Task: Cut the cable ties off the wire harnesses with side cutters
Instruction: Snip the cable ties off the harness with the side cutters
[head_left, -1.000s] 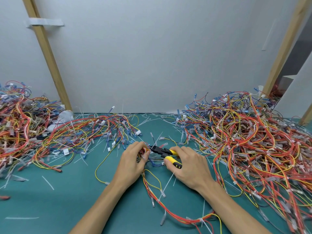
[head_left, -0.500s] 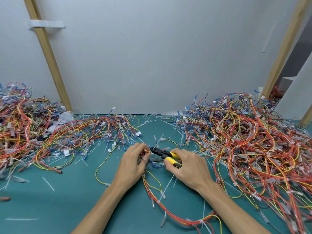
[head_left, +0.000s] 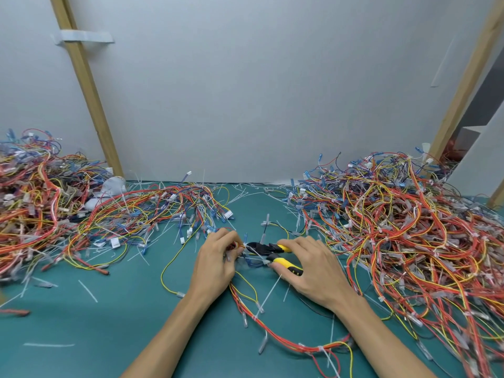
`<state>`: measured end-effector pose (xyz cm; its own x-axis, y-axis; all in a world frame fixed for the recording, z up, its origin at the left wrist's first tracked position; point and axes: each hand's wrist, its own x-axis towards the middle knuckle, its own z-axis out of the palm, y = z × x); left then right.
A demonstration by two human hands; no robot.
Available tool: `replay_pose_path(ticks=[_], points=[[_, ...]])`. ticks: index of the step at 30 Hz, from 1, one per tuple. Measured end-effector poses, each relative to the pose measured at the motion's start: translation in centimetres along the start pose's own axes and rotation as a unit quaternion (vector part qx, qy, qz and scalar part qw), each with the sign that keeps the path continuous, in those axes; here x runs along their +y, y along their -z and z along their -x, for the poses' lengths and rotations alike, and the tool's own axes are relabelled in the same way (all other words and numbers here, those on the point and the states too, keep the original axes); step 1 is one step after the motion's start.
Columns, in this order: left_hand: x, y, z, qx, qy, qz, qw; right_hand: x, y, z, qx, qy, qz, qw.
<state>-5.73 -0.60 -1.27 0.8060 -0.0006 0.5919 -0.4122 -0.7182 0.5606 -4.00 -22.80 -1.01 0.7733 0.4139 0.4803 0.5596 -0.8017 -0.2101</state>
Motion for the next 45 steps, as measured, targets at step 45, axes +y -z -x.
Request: replay_pose_path(ticks=[45], points=[[-0.5, -0.4, -0.3, -0.015, 0.011, 0.095, 0.995, 0.8, 0.2, -0.1, 0.044, 0.026, 0.030, 0.998]])
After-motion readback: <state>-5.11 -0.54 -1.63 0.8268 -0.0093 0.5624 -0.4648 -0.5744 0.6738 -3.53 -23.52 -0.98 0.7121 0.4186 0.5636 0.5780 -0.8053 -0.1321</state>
